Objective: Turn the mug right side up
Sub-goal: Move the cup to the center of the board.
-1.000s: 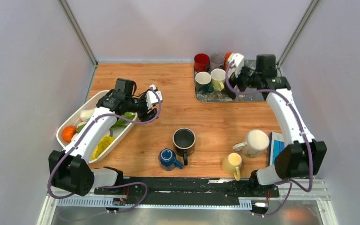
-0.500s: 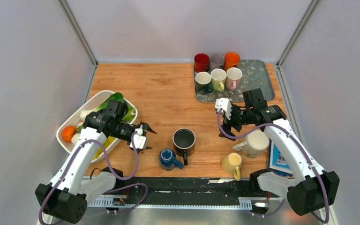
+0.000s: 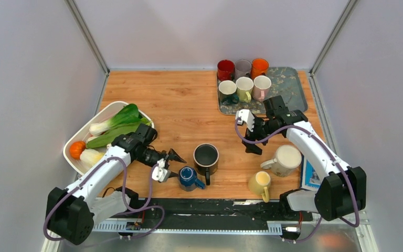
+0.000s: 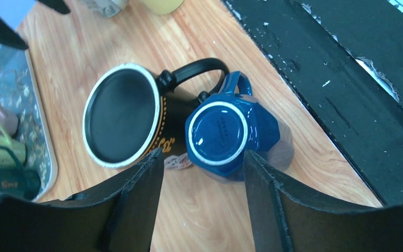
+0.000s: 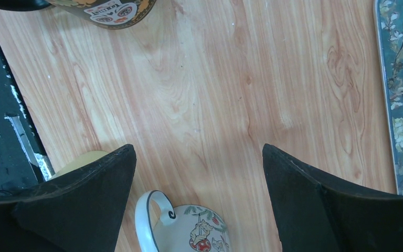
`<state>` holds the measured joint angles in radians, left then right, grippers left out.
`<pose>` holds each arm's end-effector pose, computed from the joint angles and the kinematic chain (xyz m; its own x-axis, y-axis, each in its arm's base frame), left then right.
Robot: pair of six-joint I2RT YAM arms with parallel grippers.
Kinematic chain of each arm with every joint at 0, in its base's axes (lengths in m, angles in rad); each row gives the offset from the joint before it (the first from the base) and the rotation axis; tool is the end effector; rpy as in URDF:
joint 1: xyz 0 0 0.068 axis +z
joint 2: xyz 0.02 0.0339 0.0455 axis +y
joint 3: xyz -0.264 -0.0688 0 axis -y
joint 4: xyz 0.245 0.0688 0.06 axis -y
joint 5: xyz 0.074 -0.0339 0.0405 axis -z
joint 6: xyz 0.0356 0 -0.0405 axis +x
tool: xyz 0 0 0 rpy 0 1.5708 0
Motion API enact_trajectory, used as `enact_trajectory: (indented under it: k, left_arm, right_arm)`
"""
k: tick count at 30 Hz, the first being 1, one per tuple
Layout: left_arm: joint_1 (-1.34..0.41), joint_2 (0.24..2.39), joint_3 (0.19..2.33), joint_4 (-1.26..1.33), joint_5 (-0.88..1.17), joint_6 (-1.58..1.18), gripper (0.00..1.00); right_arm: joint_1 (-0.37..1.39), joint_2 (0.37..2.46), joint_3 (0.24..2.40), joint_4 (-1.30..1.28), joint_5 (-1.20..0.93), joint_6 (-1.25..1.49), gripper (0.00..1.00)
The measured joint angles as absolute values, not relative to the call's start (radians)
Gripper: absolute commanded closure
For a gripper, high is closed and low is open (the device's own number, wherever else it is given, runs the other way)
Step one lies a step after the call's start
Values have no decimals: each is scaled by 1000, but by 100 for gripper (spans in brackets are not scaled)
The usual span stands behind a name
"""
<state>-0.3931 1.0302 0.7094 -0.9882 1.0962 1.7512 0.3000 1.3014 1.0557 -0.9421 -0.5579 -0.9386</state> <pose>0.1347 -0.0901 0.2323 0.5415 0.2621 -0.7988 0.8082 -0.4239 0.4088 0.2246 0.0892 0.2699 -0.1689 -0.7687 -0.6170 -0.9747 0.2232 -0.0113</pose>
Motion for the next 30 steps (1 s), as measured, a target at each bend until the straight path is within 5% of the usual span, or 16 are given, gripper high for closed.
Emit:
enact_trajectory:
  k: [15, 30]
  left_arm:
    - [-456, 1325, 849, -1262, 1043, 2033, 57]
    - [-368, 1350, 992, -1312, 809, 2029, 58]
  right_arm:
    - [300, 1420, 1082, -907, -514, -940, 7]
    - [300, 1432, 1145, -873, -463, -925, 7]
